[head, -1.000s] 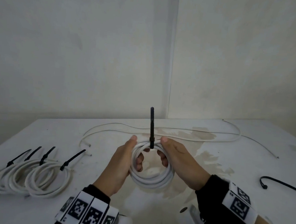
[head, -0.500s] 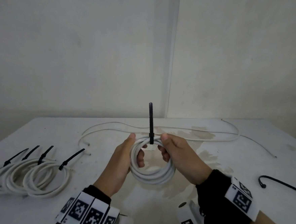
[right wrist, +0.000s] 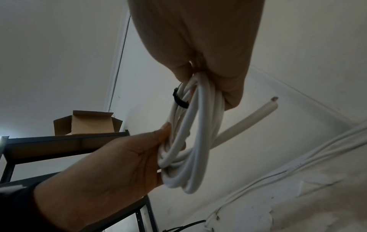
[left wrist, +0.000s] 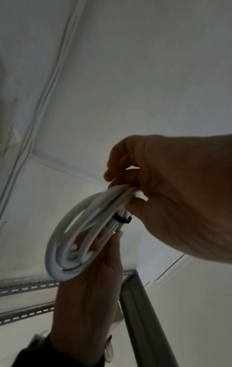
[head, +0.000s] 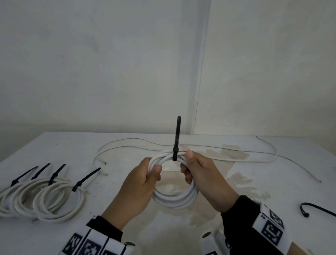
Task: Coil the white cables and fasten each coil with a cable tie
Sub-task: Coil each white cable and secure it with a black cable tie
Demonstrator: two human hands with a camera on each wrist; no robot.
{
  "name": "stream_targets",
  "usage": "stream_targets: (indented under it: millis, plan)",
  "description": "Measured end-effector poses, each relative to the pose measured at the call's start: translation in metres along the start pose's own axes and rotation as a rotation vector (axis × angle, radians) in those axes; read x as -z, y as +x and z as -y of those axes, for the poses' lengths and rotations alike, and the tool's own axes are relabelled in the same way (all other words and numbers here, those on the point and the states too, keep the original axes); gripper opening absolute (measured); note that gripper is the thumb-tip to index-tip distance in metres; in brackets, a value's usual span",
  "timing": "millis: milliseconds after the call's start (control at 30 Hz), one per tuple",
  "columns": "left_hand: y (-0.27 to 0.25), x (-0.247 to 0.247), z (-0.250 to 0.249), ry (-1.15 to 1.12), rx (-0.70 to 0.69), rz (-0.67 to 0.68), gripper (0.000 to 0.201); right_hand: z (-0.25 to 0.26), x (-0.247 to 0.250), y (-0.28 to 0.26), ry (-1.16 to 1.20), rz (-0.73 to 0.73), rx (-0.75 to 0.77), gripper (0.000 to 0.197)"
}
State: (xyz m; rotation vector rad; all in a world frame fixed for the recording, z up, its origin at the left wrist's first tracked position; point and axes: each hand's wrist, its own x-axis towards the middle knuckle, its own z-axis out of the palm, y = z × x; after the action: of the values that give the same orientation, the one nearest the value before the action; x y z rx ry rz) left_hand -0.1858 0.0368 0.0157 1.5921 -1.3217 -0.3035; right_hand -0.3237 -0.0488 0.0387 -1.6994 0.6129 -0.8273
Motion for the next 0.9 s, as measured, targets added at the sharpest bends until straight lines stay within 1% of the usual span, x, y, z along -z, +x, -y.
stream_targets:
  millis: [33,100,200,300,400,500,600,667,733,800,900]
  plan:
    - [0.0,0.001,0.002,0.029,-0.008,-0.018,0.015,0.001,-0.002,-0.001,0.017,0.011,-0.007,0.026]
    - [-0.002,0.004,0.004,0.032,-0.005,-0.071,0.009,-0.001,-0.007,-0.001,0.042,0.034,-0.01,0.027]
    - [-0.005,0.009,0.006,0.024,-0.016,-0.138,0.018,-0.009,-0.017,0.004,-0.004,0.027,0.024,0.033]
    - [-0.008,0.016,0.012,0.079,-0.061,-0.131,0.023,-0.016,-0.025,0.009,-0.017,-0.01,0.021,0.036]
    - [-0.011,0.024,0.019,0.141,-0.061,-0.149,0.02,-0.021,-0.035,0.008,-0.046,0.029,0.061,0.044]
    - [-0.013,0.033,0.028,0.157,-0.011,-0.155,0.022,-0.024,-0.05,0.009,-0.103,0.105,0.064,0.051]
    - [-0.015,0.045,0.036,0.159,0.055,-0.136,0.018,-0.028,-0.059,0.014,-0.126,0.19,-0.002,0.05]
    - [-0.016,0.055,0.041,0.177,0.098,-0.118,0.012,-0.027,-0.064,0.019,-0.166,0.28,-0.047,0.054]
    - [-0.017,0.066,0.047,0.195,0.136,-0.103,0.01,-0.026,-0.07,0.024,-0.176,0.353,-0.091,0.059]
    - [-0.016,0.08,0.056,0.223,0.187,-0.098,0.008,-0.025,-0.077,0.029,-0.178,0.389,-0.132,0.062]
    - [-0.017,0.103,0.072,0.296,0.286,-0.063,0.007,-0.028,-0.083,0.037,-0.24,0.392,-0.17,0.065]
